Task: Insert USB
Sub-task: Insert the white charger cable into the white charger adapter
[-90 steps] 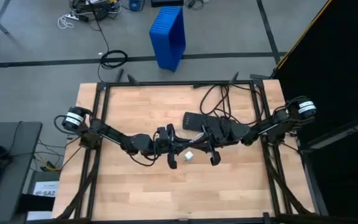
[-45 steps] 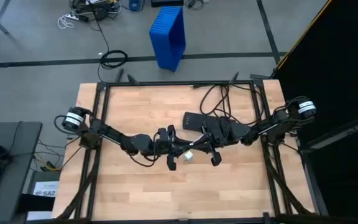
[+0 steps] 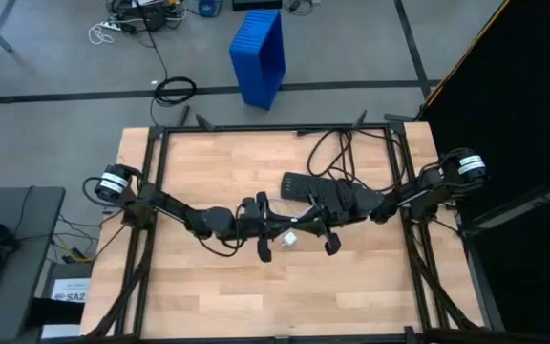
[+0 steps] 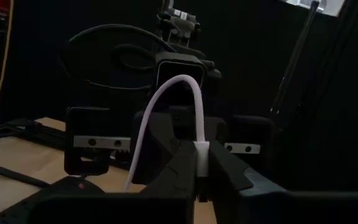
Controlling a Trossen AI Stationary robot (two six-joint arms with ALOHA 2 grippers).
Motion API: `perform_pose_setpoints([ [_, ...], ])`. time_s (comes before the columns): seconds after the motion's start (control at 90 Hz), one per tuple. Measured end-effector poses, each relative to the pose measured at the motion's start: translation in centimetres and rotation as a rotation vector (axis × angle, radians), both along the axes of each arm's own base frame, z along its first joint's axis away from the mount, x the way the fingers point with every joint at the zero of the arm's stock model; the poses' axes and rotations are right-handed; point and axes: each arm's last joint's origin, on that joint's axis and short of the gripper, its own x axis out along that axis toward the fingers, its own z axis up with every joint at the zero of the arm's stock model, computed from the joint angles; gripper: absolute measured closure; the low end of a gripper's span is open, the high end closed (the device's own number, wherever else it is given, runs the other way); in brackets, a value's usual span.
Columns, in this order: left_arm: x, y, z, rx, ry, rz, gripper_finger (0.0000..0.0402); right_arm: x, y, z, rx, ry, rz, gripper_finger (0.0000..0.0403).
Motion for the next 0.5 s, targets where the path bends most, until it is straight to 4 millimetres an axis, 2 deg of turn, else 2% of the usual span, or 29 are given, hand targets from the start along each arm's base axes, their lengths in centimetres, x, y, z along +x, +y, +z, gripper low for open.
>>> perform_pose_setpoints([
  [0.3,-0.01,-0.16,-0.47,0.078,0.068,0.071,0.0400,0.00,0.02,-0.12,0.001,0.009,-0.007,0.0276],
  [0.5,-0.52,-0.48,-0.12,0.167,0.131,0.181,0.0401,0.04,-0.11,-0.15,0.015,0.014,-0.048,0.0239],
])
